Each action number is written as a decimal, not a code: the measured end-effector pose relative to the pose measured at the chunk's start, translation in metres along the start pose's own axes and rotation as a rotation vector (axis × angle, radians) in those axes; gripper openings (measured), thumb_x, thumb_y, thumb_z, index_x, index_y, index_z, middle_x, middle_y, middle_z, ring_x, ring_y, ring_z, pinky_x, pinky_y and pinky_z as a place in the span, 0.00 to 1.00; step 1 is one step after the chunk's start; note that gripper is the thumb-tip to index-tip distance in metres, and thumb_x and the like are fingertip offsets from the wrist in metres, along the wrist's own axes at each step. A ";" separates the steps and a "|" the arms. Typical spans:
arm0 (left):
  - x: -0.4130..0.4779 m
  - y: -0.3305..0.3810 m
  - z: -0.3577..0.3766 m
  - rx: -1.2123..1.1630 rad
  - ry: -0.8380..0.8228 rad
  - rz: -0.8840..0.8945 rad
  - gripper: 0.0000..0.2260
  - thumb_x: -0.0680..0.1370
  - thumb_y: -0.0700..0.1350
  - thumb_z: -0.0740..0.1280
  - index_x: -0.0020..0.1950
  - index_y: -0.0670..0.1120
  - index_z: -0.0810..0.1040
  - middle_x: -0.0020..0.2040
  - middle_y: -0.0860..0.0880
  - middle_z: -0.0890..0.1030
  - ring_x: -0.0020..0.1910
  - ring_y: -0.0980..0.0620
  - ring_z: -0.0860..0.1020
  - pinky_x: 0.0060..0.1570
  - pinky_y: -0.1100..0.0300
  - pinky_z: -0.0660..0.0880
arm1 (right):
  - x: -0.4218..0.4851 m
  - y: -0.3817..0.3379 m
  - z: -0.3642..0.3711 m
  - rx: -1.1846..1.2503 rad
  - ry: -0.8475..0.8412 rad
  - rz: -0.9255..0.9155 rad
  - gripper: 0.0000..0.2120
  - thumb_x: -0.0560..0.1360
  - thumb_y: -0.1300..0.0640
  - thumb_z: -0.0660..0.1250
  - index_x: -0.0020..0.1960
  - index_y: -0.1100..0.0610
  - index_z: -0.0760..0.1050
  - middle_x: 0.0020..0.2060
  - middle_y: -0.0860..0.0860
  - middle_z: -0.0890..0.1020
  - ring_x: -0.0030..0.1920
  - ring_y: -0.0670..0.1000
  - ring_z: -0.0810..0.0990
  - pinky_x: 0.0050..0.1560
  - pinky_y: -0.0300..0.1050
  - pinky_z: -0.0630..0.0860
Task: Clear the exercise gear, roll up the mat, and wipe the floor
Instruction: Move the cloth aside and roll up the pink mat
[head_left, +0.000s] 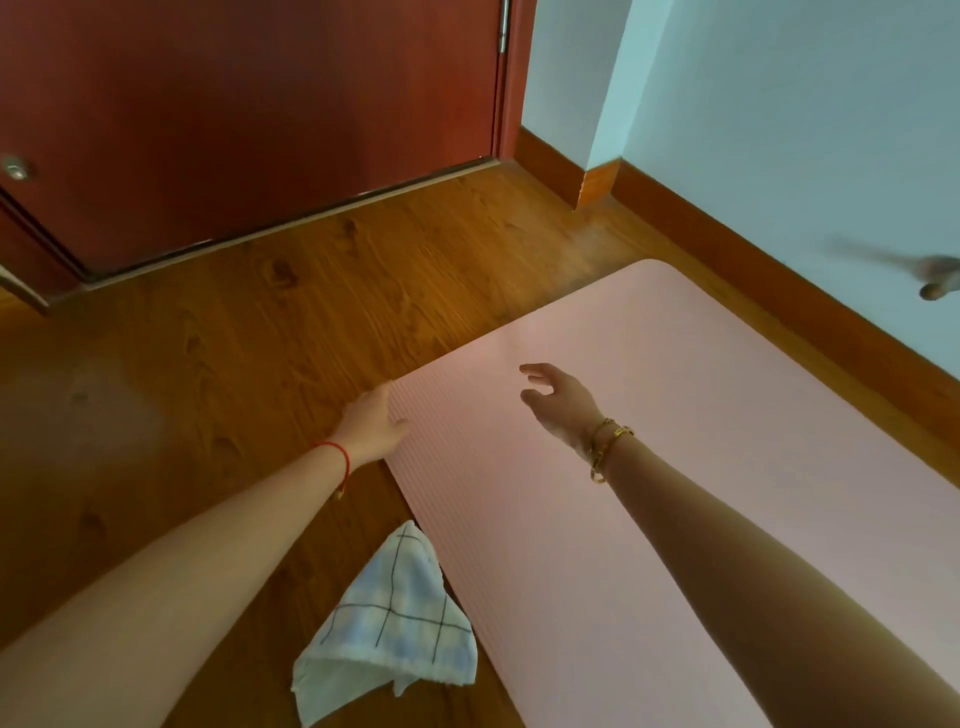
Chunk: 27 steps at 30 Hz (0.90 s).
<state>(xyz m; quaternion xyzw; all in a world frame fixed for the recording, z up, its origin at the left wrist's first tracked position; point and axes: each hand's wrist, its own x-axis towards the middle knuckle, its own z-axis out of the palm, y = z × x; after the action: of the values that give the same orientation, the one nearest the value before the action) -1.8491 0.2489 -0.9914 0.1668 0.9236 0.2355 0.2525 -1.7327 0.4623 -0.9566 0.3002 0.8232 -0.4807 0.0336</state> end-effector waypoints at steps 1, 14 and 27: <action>0.004 -0.004 0.005 -0.012 0.009 -0.006 0.29 0.80 0.44 0.68 0.78 0.43 0.62 0.76 0.41 0.68 0.75 0.41 0.66 0.74 0.46 0.66 | 0.004 -0.001 0.003 -0.007 -0.006 -0.001 0.21 0.80 0.59 0.59 0.72 0.50 0.69 0.70 0.51 0.73 0.66 0.52 0.74 0.53 0.39 0.68; 0.000 0.020 0.003 -0.394 0.375 0.021 0.17 0.77 0.40 0.70 0.66 0.45 0.77 0.61 0.46 0.80 0.61 0.48 0.77 0.57 0.54 0.76 | 0.009 0.008 0.002 0.096 0.109 -0.039 0.17 0.81 0.54 0.59 0.69 0.52 0.73 0.64 0.51 0.78 0.58 0.52 0.78 0.56 0.43 0.74; -0.088 0.045 0.045 0.165 0.156 0.972 0.15 0.70 0.36 0.70 0.55 0.47 0.76 0.57 0.50 0.75 0.58 0.50 0.75 0.58 0.59 0.76 | -0.046 0.018 -0.025 0.059 0.404 0.046 0.44 0.75 0.47 0.71 0.79 0.55 0.47 0.68 0.60 0.69 0.65 0.61 0.74 0.60 0.56 0.77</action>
<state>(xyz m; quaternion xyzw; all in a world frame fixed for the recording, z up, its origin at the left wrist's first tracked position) -1.7438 0.2642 -0.9681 0.5793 0.7706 0.2640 0.0298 -1.6796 0.4679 -0.9407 0.4103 0.7916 -0.4338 -0.1301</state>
